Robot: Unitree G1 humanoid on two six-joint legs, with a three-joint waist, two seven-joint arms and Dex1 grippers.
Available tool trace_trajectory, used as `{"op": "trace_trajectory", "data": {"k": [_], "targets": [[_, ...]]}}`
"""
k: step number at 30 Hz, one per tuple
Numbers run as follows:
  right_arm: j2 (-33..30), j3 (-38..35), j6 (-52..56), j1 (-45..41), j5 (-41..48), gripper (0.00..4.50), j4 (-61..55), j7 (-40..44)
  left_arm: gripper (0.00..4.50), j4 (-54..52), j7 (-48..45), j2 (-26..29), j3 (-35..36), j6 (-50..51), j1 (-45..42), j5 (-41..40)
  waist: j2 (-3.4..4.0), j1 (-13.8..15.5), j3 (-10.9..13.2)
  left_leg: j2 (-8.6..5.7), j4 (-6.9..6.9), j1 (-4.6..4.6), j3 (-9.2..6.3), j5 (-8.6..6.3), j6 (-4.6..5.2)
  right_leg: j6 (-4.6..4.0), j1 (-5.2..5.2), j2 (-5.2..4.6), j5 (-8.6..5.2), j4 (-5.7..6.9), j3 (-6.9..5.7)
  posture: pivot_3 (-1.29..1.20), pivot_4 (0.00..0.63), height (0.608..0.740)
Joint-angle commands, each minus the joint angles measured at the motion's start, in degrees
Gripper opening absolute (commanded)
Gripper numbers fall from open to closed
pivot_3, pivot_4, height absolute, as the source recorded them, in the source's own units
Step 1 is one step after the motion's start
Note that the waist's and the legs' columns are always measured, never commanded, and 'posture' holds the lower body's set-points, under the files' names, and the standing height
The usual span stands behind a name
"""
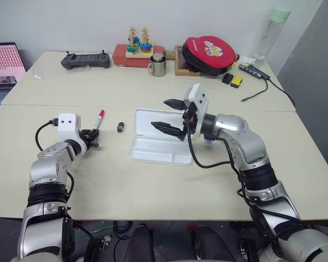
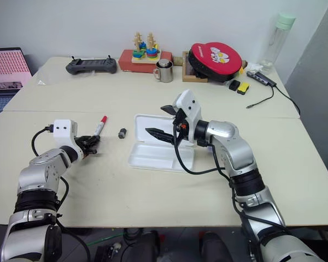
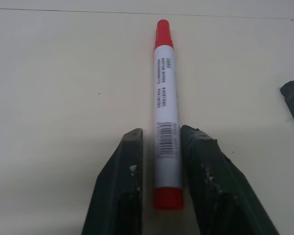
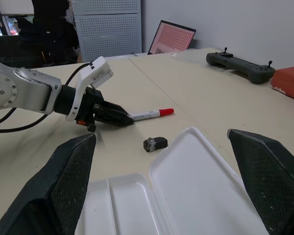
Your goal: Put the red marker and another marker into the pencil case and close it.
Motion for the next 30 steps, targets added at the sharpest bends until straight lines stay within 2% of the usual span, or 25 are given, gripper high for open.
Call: {"op": "trace_trajectory", "data": {"k": [1,5,7,8,12,15,19,20,23,30], "targets": [[-0.9,-2.3,-0.8,-1.5,2.0,4.5,-2.9,0.2,0.49,2.2,1.7,0.1,1.2,-2.8,-1.8,0.7,0.0,0.0,0.0,0.0,0.0,0.0,0.0,0.0,0.0,-0.01,0.0,0.0,0.01,0.0,0.0,0.0,0.15,0.74],[-2.2,-2.8,-0.2,-1.0,3.0,4.5,-4.3,0.3,0.49,3.1,2.2,-0.3,1.4,-5.2,-2.6,0.8,0.0,0.0,0.0,0.01,0.01,0.0,0.0,0.0,0.0,-0.03,-0.01,0.0,0.02,0.0,0.01,0.0,0.15,0.74],[-3.6,-4.7,1.2,-0.4,5.1,4.5,-6.7,0.5,0.49,-0.9,-2.6,-1.4,2.7,-9.4,-4.5,-3.1,0.0,0.0,0.0,0.01,-0.01,-0.01,0.0,0.0,0.0,-0.05,-0.02,0.0,0.02,0.0,0.0,0.0,0.15,0.74],[-4.6,-6.3,2.5,0.2,6.9,4.5,-8.6,0.7,0.49,-5.8,-8.2,-1.6,2.1,-11.9,-5.0,-5.6,0.0,0.2,0.0,0.01,-0.01,-0.05,0.0,0.0,0.0,-0.07,-0.03,0.01,0.03,-0.01,-0.01,0.0,0.15,0.74],[-9.2,-11.2,8.4,3.7,13.8,4.5,-16.2,1.7,0.49,-20.9,-24.5,-0.8,-1.7,-9.4,-6.2,-14.3,-0.05,0.7,0.0,0.0,0.04,-0.42,-0.06,0.01,-0.03,-0.09,-0.18,-0.02,0.05,-0.1,-0.12,0.0,0.15,0.74],[-12.8,-12.9,11.8,7.2,17.5,4.5,-21.3,2.6,0.49,-25.7,-33.1,0.8,-6.1,-8.0,-6.6,-15.8,-0.02,0.3,0.0,-0.07,0.02,-0.46,-0.04,0.03,-0.07,-0.09,-0.2,-0.11,0.05,-0.12,-0.12,0.0,0.15,0.74],[-17.3,-13.1,14.1,10.9,18.8,4.5,-25.2,2.5,0.49,-25.9,-41.6,2.1,-11.4,-7.3,-8.4,-15.5,0.09,-0.4,0.0,-0.06,-0.03,-0.18,-0.01,0.01,-0.04,-0.12,-0.07,-0.07,0.0,-0.05,-0.04,0.0,0.15,0.74],[-18.1,-13.1,14.1,11.6,18.6,4.5,-25.5,2.2,0.49,-25.7,-43.5,2.7,-13.0,-7.3,-8.7,-14.6,0.09,-0.8,0.0,-0.02,-0.03,-0.15,-0.01,0.01,-0.03,-0.04,-0.08,-0.02,-0.07,-0.04,-0.01,0.0,0.15,0.74],[-20.2,-13.7,15.2,15.2,19.0,4.5,-28.6,0.9,0.49,-20.0,-50.8,6.5,-23.8,-17.1,-11.1,-1.7,0.09,-1.5,0.0,0.0,0.0,-0.13,-0.01,0.02,-0.02,0.08,-0.1,0.02,-0.13,-0.02,0.04,0.0,0.15,0.74],[-20.5,-13.5,16.1,19.5,19.4,4.5,-33.0,-3.0,0.49,-2.8,-56.0,7.7,-32.3,-34.0,-17.4,11.6,0.09,-1.4,0.0,-0.02,0.04,-0.11,0.03,0.03,-0.01,0.11,-0.1,0.02,-0.14,-0.05,0.12,0.0,0.15,0.74]]}}
